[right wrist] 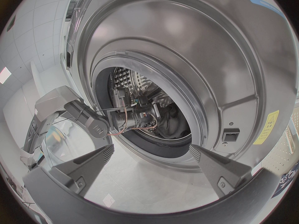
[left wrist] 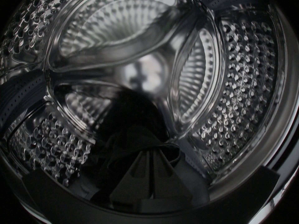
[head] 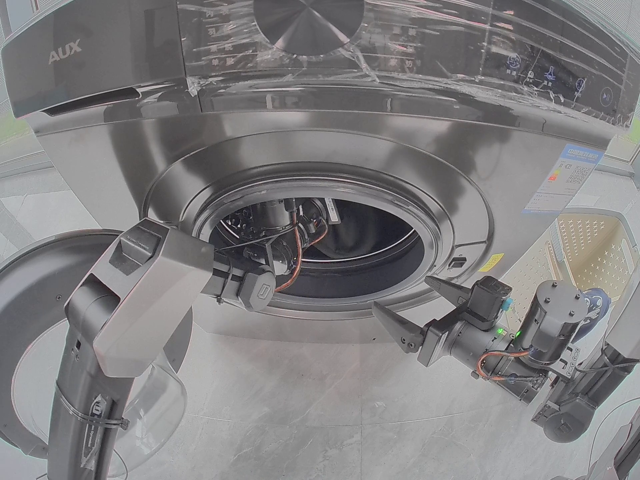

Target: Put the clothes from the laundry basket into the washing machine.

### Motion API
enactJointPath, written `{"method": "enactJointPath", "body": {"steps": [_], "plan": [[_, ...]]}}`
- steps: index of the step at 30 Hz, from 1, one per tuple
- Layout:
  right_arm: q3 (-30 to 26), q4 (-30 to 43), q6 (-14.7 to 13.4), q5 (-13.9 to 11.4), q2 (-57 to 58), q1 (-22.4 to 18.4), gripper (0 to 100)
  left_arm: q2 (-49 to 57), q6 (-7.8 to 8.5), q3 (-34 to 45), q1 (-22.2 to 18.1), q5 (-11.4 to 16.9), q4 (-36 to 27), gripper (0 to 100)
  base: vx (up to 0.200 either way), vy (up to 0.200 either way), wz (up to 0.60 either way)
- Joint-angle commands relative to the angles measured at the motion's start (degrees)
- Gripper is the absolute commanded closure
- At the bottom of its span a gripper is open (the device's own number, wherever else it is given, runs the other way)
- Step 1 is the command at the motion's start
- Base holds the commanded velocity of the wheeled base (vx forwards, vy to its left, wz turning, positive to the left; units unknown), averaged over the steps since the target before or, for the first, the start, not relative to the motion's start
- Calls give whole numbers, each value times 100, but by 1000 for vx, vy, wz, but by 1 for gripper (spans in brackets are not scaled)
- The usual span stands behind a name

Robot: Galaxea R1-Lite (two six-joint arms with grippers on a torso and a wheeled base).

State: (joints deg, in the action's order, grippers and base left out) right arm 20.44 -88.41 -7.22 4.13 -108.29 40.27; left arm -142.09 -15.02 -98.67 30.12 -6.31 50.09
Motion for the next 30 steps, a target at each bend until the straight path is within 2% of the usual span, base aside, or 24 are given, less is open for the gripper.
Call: {"method": "enactJointPath", "body": {"steps": [1, 11, 12, 14, 19, 21, 22, 23, 29, 30], "plan": [[21, -1, 1, 0, -8, -1, 0, -521, -19, -662, -15, -80, 168, 100, 0, 0, 0], [21, -1, -8, 0, 1, -19, 0, -732, -1, -987, -129, -186, 141, 100, 0, 0, 0], [21, -1, -8, 0, -8, -10, 0, -706, -1, -943, -129, -186, 141, 0, 0, 0, 0], [21, -1, -8, 9, 1, -10, 0, -662, -1, -908, -121, -186, 132, 0, 0, 0, 0], [3, -10, -8, 9, 10, -1, 0, -213, 25, -249, 11, -221, 141, 0, 0, 0, 0], [-14, -1, 1, 9, 18, -10, 0, 103, 263, 384, 125, -230, 185, 0, 0, 0, 0], [-14, -1, 1, 9, 27, -10, 0, 129, 280, 454, 134, -230, 194, 0, 0, 0, 0], [-23, -1, 1, 9, 36, -10, 0, 507, 579, 1104, 240, -168, 229, 0, 0, 0, 0], [-49, -1, 1, 17, 45, -28, 0, 1298, 860, 2853, 688, -133, 730, 0, 0, 0, 0], [-49, -1, 1, 17, 45, -10, 0, 1544, 922, 3328, 776, -54, 880, 0, 0, 0, 0]]}}
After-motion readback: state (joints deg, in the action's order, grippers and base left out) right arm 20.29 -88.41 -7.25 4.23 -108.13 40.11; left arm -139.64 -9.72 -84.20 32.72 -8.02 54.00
